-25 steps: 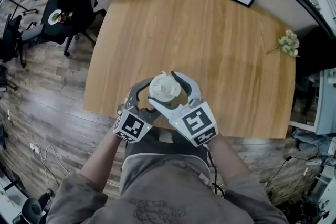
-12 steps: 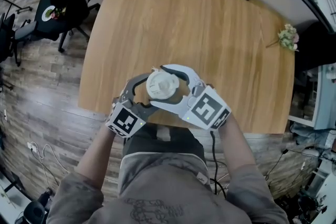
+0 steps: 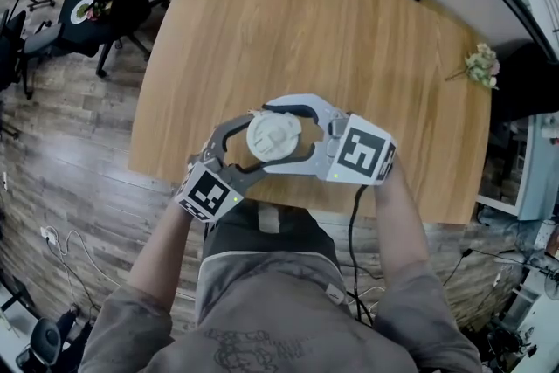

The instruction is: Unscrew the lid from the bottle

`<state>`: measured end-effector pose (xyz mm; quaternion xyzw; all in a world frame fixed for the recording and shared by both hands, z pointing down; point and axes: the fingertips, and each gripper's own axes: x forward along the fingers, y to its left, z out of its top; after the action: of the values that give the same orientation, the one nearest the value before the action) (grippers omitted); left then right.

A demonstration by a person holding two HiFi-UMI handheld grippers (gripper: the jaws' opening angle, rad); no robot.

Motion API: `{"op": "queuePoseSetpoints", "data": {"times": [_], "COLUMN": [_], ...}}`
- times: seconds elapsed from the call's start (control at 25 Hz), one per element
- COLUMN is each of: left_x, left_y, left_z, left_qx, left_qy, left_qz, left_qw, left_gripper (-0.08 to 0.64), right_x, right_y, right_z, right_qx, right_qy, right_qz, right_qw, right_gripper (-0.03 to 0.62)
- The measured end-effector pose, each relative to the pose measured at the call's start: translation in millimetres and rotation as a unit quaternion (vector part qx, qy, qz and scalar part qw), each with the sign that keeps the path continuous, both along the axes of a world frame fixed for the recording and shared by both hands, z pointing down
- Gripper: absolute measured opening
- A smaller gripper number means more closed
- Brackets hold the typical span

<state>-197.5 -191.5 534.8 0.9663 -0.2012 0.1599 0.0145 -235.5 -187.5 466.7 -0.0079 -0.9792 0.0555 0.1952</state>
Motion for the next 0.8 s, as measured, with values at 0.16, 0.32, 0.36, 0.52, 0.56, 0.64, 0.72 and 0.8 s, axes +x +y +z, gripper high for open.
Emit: {"op": "queuePoseSetpoints", "data": {"times": [0.16,0.32,0.36,0.52,0.56,0.64,0.72,0.8], "left_x": [-4.7,-5.1,-5.0,-4.8,-4.7,-4.6,-4.6,-4.8], "left_y": [3.6,2.1,1.7,2.2,2.2,2.6,2.9,2.6], "left_z": [1.0,0.9,1.3,2.7,2.7,2.3,1.7,1.6], "left_qx": [-0.014,-0.021,-0.022,-0.026,-0.026,-0.027,-0.028,-0.029], "left_qy": [0.004,0.013,0.014,0.011,0.011,0.01,0.011,0.013], "left_qz": [-0.021,-0.044,-0.048,-0.061,-0.065,-0.076,-0.085,-0.087], "left_qw": [0.9997,0.9987,0.9985,0.9978,0.9974,0.9967,0.9959,0.9957], "left_gripper": [0.354,0.35,0.35,0.347,0.347,0.345,0.344,0.342], "right_x": [0.2,13.1,15.0,20.2,20.0,16.5,14.4,14.6], "right_y": [-3.9,-12.9,-13.8,-19.0,-20.7,-22.8,-25.6,-27.9], "right_z": [-13.8,-12.5,-10.3,1.1,3.1,2.6,1.3,1.9], "right_qx": [-0.027,-0.014,-0.019,-0.027,-0.025,-0.019,-0.01,0.0], "right_qy": [-0.034,-0.02,-0.017,-0.001,0.005,0.006,0.005,0.006], "right_qz": [0.1,0.257,0.296,0.42,0.436,0.451,0.458,0.457], "right_qw": [0.994,0.966,0.955,0.907,0.899,0.892,0.889,0.89], "right_gripper": [0.394,0.417,0.425,0.44,0.44,0.441,0.44,0.433]}}
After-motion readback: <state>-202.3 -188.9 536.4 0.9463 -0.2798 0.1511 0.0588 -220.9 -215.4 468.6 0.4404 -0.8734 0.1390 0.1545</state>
